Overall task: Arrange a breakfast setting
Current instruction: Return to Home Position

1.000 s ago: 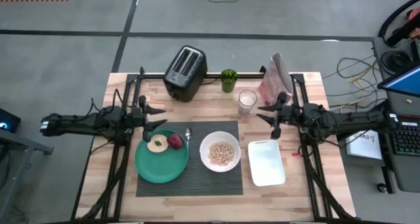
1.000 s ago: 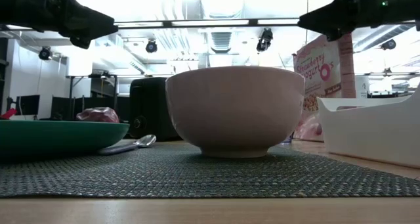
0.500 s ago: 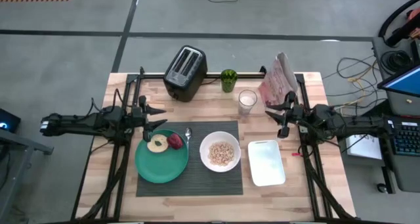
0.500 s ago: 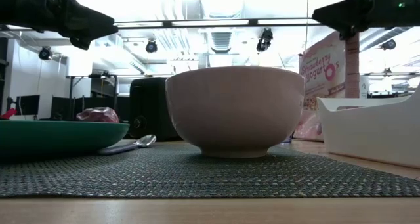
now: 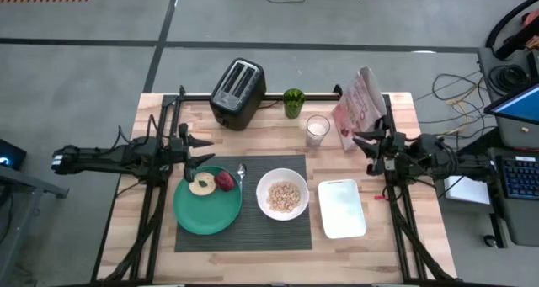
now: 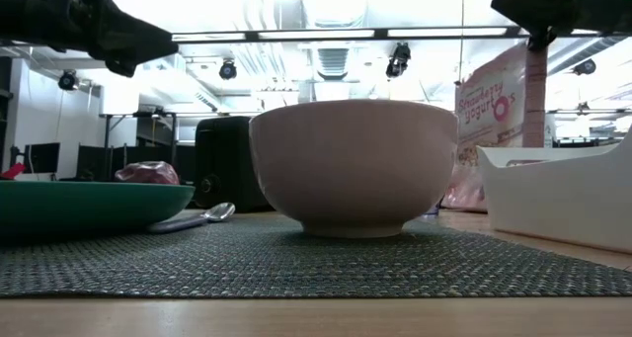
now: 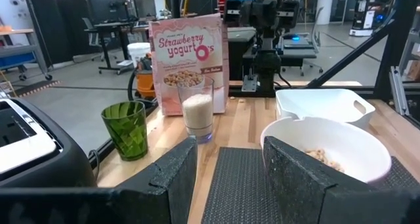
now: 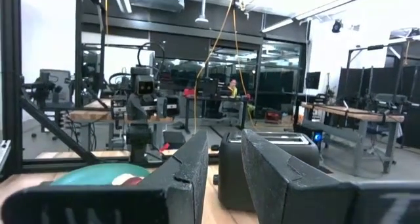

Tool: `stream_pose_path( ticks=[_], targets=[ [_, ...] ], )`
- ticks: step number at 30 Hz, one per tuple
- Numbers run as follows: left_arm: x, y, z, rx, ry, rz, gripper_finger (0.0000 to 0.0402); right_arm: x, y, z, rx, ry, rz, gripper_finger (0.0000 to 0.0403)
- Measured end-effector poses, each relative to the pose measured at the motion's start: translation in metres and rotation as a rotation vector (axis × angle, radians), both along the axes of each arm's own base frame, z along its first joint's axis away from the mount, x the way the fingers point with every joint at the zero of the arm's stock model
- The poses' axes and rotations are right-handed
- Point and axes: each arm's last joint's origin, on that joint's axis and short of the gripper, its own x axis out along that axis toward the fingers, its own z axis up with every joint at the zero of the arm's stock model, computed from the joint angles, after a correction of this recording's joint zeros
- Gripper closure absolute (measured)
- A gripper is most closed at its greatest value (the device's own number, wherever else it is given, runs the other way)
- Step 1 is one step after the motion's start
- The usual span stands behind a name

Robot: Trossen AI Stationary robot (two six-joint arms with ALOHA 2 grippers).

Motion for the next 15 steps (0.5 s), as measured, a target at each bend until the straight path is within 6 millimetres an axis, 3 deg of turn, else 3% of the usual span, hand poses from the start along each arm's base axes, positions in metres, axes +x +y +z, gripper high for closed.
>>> stream_pose_path(
  ticks=[10, 15],
  targets=[
    [0.000, 0.000, 0.000, -0.007, -0.004, 0.001, 0.0242, -0.011, 0.005, 0.018, -0.060, -0.068, 0.157, 0.0321],
    [0.000, 0.000, 0.000, -0.003, -0.003, 0.001, 0.0242, -0.017, 0.005, 0.017, -0.067, -0.100, 0.155, 0.0321]
  ],
)
